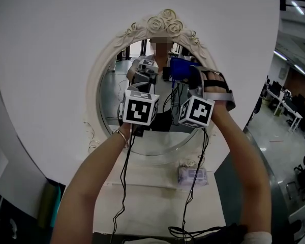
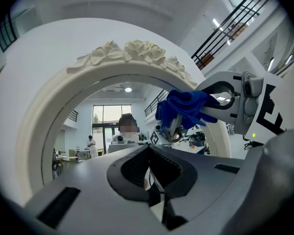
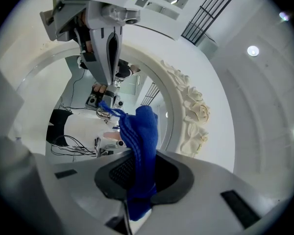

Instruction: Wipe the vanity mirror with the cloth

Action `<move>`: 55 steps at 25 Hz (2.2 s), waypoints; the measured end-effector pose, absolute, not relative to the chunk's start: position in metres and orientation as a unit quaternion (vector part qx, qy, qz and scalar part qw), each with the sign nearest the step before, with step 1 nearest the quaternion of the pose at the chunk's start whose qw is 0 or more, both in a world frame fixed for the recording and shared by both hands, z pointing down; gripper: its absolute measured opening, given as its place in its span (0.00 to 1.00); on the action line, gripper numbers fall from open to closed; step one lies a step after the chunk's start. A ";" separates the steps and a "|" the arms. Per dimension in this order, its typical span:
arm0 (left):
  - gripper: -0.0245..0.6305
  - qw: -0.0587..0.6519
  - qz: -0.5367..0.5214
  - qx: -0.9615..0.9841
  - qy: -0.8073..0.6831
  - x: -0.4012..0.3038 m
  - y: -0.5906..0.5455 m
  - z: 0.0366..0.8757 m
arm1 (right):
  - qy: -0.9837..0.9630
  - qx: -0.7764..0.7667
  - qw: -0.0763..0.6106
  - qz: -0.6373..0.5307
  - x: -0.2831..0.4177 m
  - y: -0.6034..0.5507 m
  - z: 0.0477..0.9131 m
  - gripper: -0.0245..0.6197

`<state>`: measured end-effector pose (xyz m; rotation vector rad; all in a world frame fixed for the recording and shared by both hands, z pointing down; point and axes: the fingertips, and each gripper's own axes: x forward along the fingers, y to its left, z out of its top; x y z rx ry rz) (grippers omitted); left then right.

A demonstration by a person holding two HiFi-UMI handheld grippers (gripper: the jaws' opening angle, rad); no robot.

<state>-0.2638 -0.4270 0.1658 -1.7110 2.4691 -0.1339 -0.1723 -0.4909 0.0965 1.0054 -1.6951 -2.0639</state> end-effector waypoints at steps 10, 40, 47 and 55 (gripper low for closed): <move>0.05 0.039 -0.047 -0.577 0.814 -0.252 -0.439 0.201 | -0.609 0.339 0.177 -0.695 -0.159 -0.507 0.149 0.15; 0.05 -0.046 -0.063 -0.567 0.820 -0.251 -0.427 0.389 | -0.718 0.267 0.275 -0.580 -0.155 -0.515 0.365 0.15; 0.05 -0.090 -0.069 -0.551 0.827 -0.255 -0.407 0.445 | -0.745 0.233 0.303 -0.547 -0.166 -0.501 0.428 0.15; 0.05 -0.143 -0.070 -0.528 0.834 -0.264 -0.380 0.499 | -0.781 0.182 0.332 -0.497 -0.190 -0.477 0.491 0.15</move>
